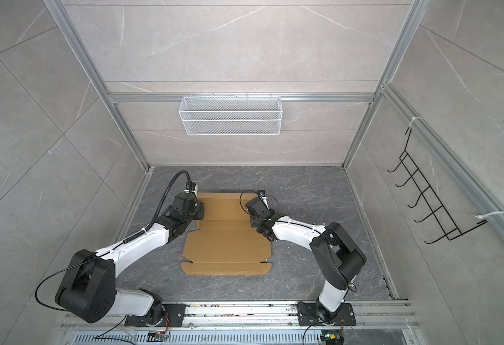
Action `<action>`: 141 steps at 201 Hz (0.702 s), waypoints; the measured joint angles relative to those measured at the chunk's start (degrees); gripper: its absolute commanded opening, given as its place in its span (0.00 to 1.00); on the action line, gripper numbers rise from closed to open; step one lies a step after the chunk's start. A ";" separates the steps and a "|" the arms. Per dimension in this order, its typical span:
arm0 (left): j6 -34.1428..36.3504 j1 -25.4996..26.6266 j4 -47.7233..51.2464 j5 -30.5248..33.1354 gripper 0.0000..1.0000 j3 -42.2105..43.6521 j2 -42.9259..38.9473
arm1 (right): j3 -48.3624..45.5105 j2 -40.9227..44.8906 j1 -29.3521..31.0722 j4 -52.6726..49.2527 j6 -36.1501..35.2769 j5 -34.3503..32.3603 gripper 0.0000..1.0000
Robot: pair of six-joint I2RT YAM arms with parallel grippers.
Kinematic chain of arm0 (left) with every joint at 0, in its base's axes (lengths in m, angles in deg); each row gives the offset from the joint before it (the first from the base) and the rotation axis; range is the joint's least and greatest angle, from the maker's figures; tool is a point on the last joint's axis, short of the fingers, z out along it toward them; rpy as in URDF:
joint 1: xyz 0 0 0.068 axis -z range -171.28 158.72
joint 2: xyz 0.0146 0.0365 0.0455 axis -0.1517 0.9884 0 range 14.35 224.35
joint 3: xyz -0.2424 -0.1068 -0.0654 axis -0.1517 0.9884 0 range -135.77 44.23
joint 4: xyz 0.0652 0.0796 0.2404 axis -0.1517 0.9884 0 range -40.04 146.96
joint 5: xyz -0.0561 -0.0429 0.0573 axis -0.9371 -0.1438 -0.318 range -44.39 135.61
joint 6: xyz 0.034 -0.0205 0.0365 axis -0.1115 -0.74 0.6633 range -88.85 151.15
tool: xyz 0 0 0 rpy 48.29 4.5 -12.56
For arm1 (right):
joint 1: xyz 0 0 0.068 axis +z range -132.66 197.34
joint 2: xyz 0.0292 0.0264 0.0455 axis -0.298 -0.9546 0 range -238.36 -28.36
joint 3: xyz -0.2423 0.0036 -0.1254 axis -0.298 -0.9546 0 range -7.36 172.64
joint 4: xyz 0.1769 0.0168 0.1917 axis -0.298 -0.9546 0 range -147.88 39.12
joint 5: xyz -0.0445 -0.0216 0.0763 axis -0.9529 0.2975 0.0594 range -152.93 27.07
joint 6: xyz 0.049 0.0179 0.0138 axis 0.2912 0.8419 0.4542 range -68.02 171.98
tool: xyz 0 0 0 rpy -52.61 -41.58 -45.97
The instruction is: Fold the paper box
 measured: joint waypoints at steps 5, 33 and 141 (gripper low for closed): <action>0.00 0.00 -0.02 0.00 0.09 0.00 0.00 | 0.00 0.00 -0.15 0.26 -0.28 0.35 0.44; 0.00 0.00 0.00 0.04 0.09 0.00 0.00 | 0.00 0.00 -0.81 1.18 -1.16 1.40 0.31; -0.09 0.07 -0.09 -0.61 0.09 0.00 0.00 | 1.53 -0.13 -0.15 -2.47 -0.57 -5.03 0.12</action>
